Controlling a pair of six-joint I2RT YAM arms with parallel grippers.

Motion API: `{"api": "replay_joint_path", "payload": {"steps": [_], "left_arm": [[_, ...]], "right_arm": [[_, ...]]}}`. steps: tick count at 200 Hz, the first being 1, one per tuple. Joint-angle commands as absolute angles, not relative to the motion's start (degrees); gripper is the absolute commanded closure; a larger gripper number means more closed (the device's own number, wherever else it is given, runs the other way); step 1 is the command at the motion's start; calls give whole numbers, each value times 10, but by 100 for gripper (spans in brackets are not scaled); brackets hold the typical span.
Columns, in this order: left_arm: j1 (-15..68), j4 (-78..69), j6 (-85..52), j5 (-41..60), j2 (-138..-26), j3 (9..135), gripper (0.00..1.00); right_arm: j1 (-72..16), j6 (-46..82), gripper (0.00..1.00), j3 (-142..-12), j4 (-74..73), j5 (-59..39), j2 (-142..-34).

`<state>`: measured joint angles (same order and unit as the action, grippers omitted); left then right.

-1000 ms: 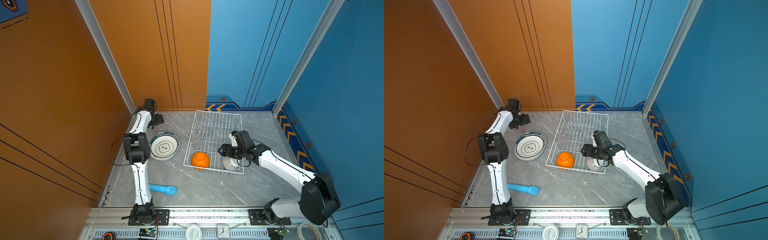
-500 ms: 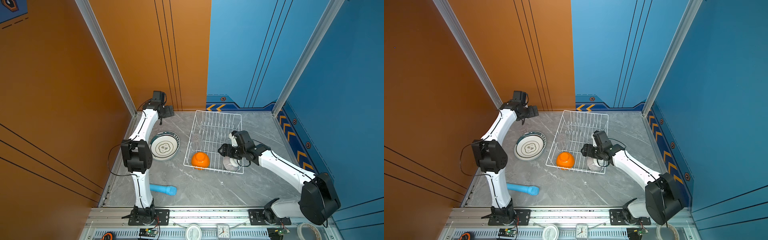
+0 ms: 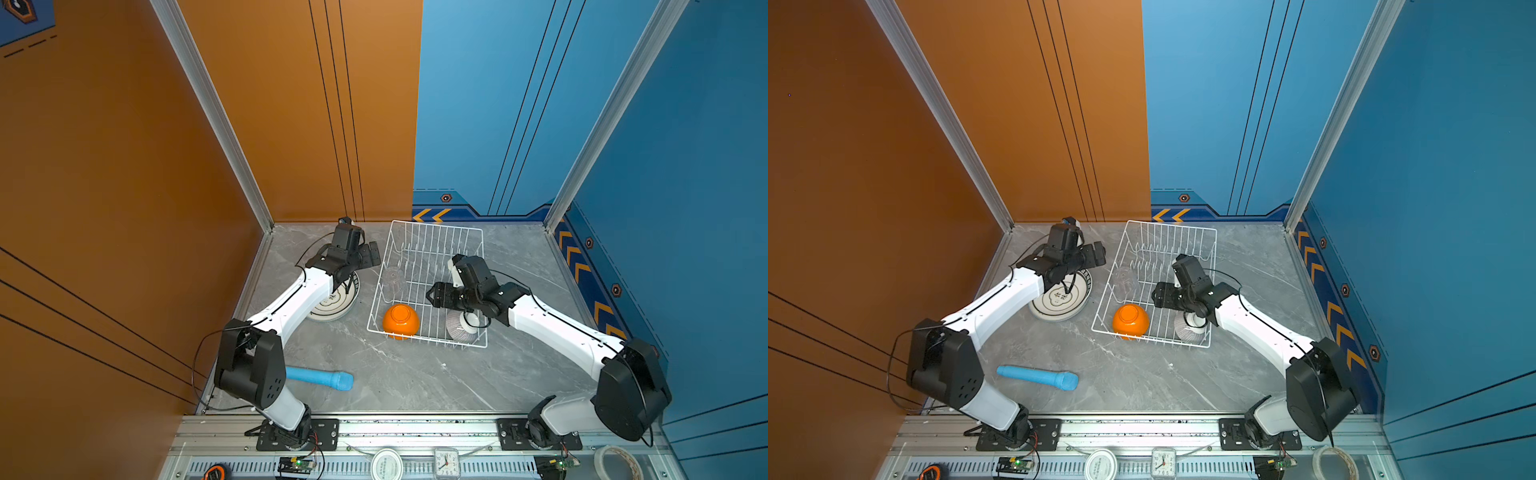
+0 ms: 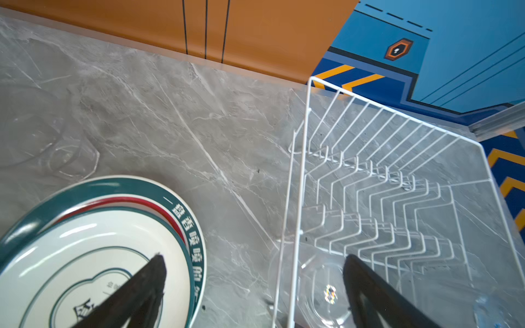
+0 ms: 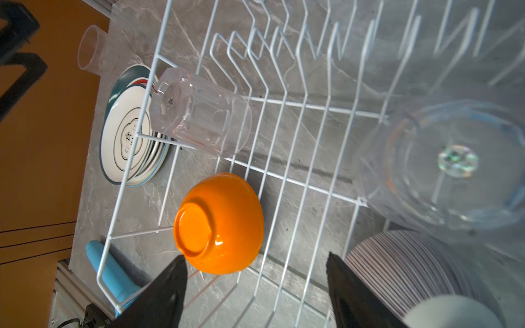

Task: Unload the mixed dishes from the dish rack
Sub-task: 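Set the cup down with the left gripper while the right reaches into the rack, then grasp a second clear cup in the rack with the right gripper while the left returns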

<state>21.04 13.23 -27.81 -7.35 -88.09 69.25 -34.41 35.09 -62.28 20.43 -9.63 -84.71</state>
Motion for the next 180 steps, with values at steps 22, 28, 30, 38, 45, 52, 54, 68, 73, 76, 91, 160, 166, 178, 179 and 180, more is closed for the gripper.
{"api": "replay_joint_path", "payload": {"steps": [22, 28, 30, 38, 45, 52, 54, 68, 73, 76, 91, 160, 166, 178, 179, 180], "left_arm": [[228, 65, -305, -109, -788, 594, 2], [228, 65, -305, -110, -770, 573, 2], [228, 65, -306, -110, -765, 568, 2], [229, 65, -307, -108, -748, 553, 2], [231, 65, -307, -106, -729, 540, 2], [232, 65, -307, -103, -711, 527, 2], [232, 65, -307, -102, -706, 524, 2], [235, 67, -310, -101, -671, 498, 2], [236, 67, -312, -100, -660, 488, 2], [236, 67, -313, -99, -654, 483, 2], [236, 68, -319, -98, -626, 458, 2], [237, 71, -324, -90, -569, 414, 2], [237, 71, -323, -90, -568, 413, 2], [236, 72, -321, -89, -568, 414, 2], [236, 73, -320, -88, -568, 415, 2], [236, 72, -320, -87, -569, 415, 2]], "right_arm": [[-375, 292, 23, -740, 201, -47, -973], [-378, 288, 22, -754, 202, -46, -992], [-379, 286, 23, -759, 202, -46, -999], [-381, 285, 22, -780, 202, -43, -1023], [-383, 284, 23, -796, 203, -44, -1042], [-386, 283, 23, -813, 202, -46, -1058], [-386, 282, 23, -817, 202, -45, -1063], [-393, 276, 22, -843, 203, -36, -1089], [-394, 275, 22, -853, 204, -34, -1097], [-395, 273, 22, -857, 204, -33, -1102], [-398, 269, 22, -882, 210, -23, -1125], [-415, 250, 22, -964, 262, 31, -1206], [-415, 250, 22, -968, 263, 36, -1208], [-415, 250, 22, -976, 265, 45, -1215], [-415, 250, 21, -977, 265, 46, -1215], [-415, 249, 21, -977, 265, 46, -1215]]}}
